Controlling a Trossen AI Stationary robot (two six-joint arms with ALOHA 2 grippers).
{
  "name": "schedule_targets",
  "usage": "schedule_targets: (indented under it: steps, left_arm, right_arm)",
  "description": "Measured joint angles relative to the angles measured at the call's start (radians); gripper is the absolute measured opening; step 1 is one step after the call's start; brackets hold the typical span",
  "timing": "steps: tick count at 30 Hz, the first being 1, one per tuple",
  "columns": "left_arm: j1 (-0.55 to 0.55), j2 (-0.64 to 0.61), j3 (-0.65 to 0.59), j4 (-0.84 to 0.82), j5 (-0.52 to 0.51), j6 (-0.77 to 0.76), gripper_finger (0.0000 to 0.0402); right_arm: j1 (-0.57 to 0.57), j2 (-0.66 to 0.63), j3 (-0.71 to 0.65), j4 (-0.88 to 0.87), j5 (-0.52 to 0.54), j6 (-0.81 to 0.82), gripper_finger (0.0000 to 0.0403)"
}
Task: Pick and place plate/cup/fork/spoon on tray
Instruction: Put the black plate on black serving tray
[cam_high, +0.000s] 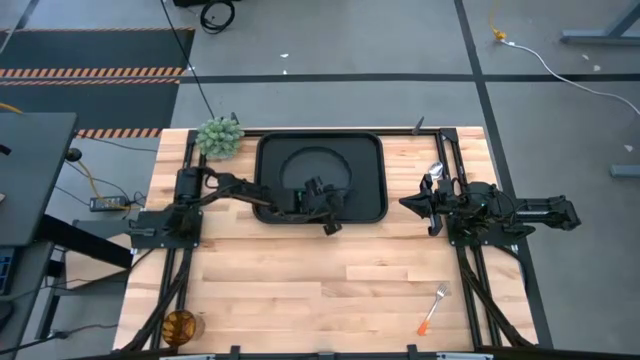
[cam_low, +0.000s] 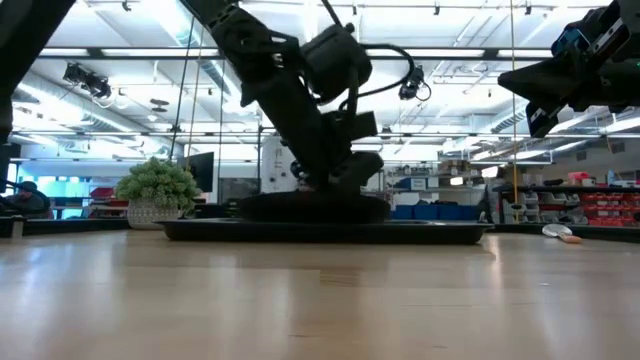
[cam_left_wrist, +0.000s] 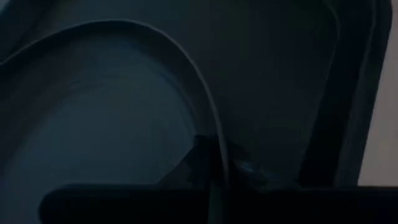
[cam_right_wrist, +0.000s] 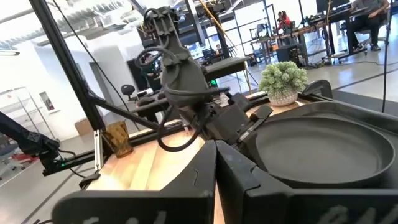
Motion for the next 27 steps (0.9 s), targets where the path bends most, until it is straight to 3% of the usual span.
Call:
schedule_targets:
  steps: [10, 16, 21, 27]
  left_arm:
    - [-0.034, 0.0, 0.0, 0.033, 0.029, -0.033, 0.0055]
    - [-0.041, 0.0, 0.0, 0.131, -0.065, 0.024, 0.0095]
    - [-0.036, 0.0, 0.0, 0.201, -0.161, 0.14, 0.0105]
    - [-0.057, 0.0, 0.0, 0.179, -0.155, 0.173, 0.0105]
  right_arm:
    - [0.0, 0.0, 0.0, 0.0, 0.0, 0.0, 0.0016]
    - [0.0, 0.0, 0.0, 0.0, 0.0, 0.0, 0.0016]
    - [0.0, 0.0, 0.0, 0.0, 0.0, 0.0, 0.0016]
    - [0.0, 0.0, 0.0, 0.0, 0.0, 0.0, 0.0016]
